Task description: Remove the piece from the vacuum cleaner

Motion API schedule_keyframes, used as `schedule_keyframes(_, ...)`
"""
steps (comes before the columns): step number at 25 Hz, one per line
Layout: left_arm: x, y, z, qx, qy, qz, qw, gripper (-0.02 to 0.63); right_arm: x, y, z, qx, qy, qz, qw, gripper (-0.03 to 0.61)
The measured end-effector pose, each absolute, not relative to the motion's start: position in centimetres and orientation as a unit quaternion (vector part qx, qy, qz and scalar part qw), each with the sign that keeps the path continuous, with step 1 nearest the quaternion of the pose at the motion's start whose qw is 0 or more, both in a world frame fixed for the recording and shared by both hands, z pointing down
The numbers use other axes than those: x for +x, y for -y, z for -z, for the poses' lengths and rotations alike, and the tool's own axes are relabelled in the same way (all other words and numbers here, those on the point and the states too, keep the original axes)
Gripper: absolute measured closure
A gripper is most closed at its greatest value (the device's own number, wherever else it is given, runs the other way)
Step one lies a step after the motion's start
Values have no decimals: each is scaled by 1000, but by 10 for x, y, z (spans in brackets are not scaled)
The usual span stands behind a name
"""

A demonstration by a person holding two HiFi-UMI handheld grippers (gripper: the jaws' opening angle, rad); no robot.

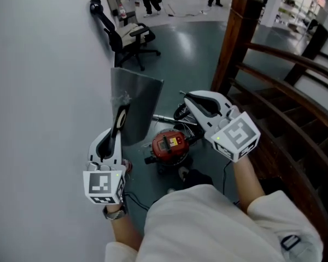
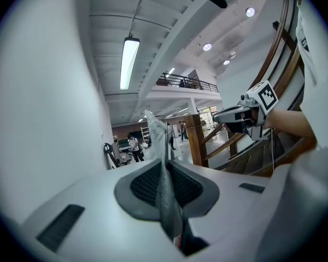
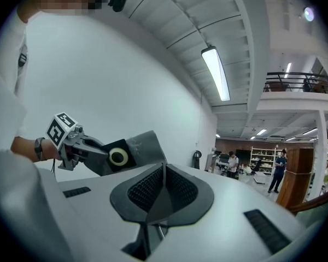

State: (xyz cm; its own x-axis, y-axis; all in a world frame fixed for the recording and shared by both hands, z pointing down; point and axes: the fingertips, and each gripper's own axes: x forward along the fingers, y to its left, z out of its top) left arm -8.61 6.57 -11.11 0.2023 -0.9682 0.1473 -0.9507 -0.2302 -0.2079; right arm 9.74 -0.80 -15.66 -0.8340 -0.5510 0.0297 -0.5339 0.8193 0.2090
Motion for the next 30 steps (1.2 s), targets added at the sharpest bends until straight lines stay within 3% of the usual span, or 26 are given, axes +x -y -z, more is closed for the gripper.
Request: schedule_keyframes(30, -92, -56, 105, -772, -621, 130, 29, 582, 87, 20, 137, 277, 954, 97, 66, 551)
